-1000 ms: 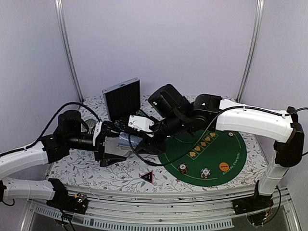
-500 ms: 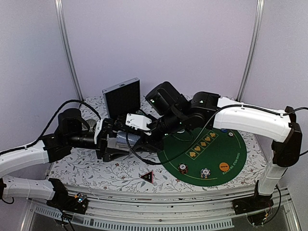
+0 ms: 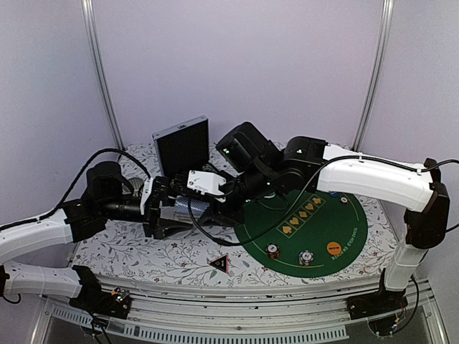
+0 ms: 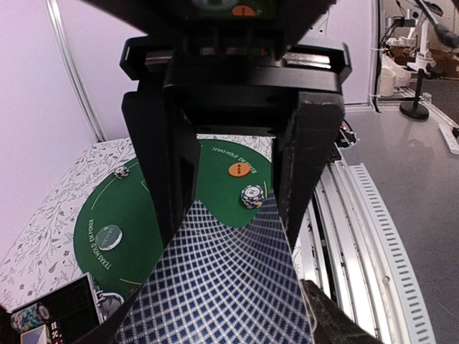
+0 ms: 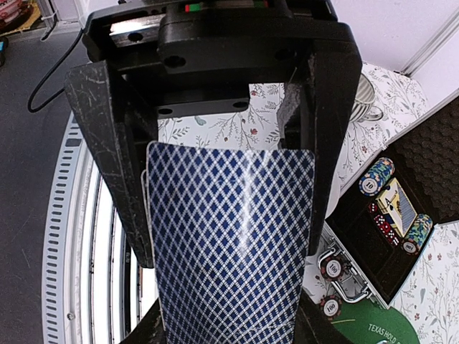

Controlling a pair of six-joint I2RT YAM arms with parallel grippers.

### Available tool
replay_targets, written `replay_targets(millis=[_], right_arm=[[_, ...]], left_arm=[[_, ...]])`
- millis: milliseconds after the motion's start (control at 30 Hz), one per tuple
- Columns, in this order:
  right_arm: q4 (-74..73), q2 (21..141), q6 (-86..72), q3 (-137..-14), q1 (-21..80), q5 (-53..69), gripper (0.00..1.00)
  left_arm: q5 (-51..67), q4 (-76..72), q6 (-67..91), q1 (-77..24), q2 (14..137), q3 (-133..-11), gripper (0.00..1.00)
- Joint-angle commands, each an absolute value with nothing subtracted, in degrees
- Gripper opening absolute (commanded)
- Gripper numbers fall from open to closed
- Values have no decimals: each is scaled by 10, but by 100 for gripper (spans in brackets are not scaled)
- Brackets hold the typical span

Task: Distribute texas hold em gaming equipment
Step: Pass from the right arm to the left

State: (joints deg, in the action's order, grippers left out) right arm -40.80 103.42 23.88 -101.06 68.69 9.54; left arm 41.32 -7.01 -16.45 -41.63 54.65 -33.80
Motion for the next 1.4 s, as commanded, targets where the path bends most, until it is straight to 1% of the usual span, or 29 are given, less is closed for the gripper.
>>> replay_targets(millis=[0, 100, 133, 300, 433, 633, 700, 867, 1067, 1167, 1367], right_arm=[[-407, 1043, 243, -1034, 691, 90, 34], [-407, 1043, 244, -1034, 691, 89, 34], [-406, 1044, 244, -1035, 691, 89, 33], [-405, 1043, 247, -1037, 691, 89, 33], [-404, 1043, 249, -1037, 691, 84, 33], [-396, 1039, 255, -1040, 691, 76, 33], [-396, 1039, 258, -1042, 691, 73, 33], [-400, 1042, 264, -1041, 691, 59, 33], [-401, 1042, 269, -1019, 691, 43, 32], [-402, 1045, 269, -1009, 690, 44, 32], [-402, 1047, 262, -989, 680, 60, 32]], left_arm=[[422, -83, -165, -424, 545, -354, 61], [422, -83, -164, -424, 546, -356, 54], [422, -83, -164, -424, 547, -356, 53], [421, -83, -162, -424, 551, -357, 52], [421, -83, -162, -425, 551, -357, 46], [417, -101, -148, -425, 543, -353, 46], [415, -113, -144, -425, 537, -345, 49], [410, -113, -143, -425, 534, -340, 63], [405, -93, -146, -425, 513, -337, 88], [390, -64, -168, -425, 487, -332, 98], [348, 5, -248, -425, 429, -340, 98]])
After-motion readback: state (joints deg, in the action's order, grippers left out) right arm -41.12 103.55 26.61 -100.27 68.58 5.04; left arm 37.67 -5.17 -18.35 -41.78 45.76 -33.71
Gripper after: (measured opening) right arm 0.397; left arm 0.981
